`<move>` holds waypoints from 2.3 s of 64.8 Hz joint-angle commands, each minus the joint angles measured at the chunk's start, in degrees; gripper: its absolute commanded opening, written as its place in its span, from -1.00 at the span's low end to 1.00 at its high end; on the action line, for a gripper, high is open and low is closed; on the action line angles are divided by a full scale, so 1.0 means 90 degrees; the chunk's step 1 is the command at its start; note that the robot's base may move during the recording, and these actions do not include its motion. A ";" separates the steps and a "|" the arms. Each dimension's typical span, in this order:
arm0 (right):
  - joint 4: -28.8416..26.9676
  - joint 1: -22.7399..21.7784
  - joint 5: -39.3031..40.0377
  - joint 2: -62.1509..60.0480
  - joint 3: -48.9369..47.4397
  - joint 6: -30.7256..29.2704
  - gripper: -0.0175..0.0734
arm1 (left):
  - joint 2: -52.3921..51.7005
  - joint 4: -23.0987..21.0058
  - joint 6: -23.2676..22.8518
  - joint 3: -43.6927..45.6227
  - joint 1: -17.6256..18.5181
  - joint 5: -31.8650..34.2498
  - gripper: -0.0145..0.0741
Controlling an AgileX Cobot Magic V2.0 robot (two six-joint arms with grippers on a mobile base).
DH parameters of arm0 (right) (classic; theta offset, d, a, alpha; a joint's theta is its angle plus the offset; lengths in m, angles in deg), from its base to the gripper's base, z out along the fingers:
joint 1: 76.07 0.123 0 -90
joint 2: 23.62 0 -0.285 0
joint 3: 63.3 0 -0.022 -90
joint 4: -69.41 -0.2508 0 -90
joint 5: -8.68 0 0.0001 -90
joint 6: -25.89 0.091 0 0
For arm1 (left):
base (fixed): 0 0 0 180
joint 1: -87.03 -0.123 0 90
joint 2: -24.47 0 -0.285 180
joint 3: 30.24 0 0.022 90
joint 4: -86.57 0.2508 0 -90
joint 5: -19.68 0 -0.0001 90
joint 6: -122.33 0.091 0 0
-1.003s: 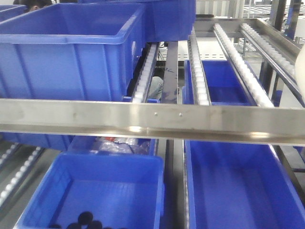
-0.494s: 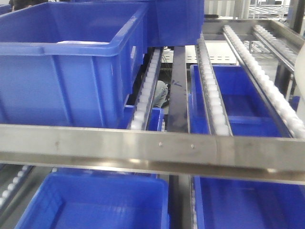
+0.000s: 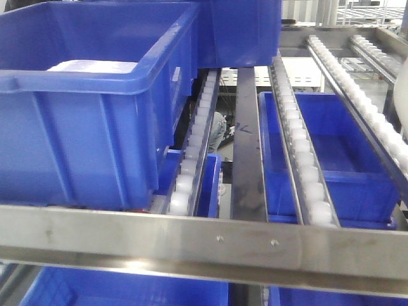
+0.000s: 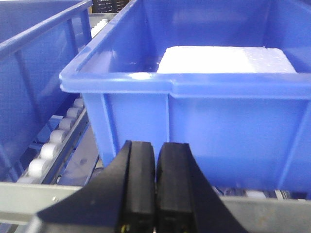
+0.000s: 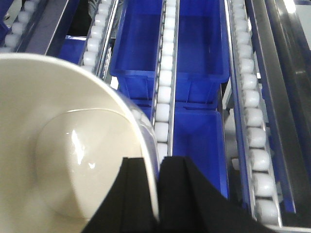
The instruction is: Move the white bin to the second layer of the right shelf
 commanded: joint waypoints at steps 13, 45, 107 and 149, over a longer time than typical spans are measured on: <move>0.0055 0.0017 0.0613 -0.0004 -0.0205 0.0034 -0.51 | -0.0102 0.0000 -0.0019 -0.0234 0.0010 0.0548 -0.48; 0.0055 0.0017 0.0613 -0.0004 -0.0205 0.0034 -0.51 | -0.0102 0.0000 -0.0019 -0.0234 0.0010 0.0548 -0.48; -0.1152 0.0017 0.0584 0.1700 -0.0377 0.0034 -0.51 | -0.0102 0.0000 -0.0019 -0.0234 0.0010 0.0548 -0.48; -0.0798 -0.0435 0.1585 0.3463 -0.0369 0.0034 -0.51 | -0.0102 0.0000 -0.0019 -0.0234 0.0010 0.0548 -0.48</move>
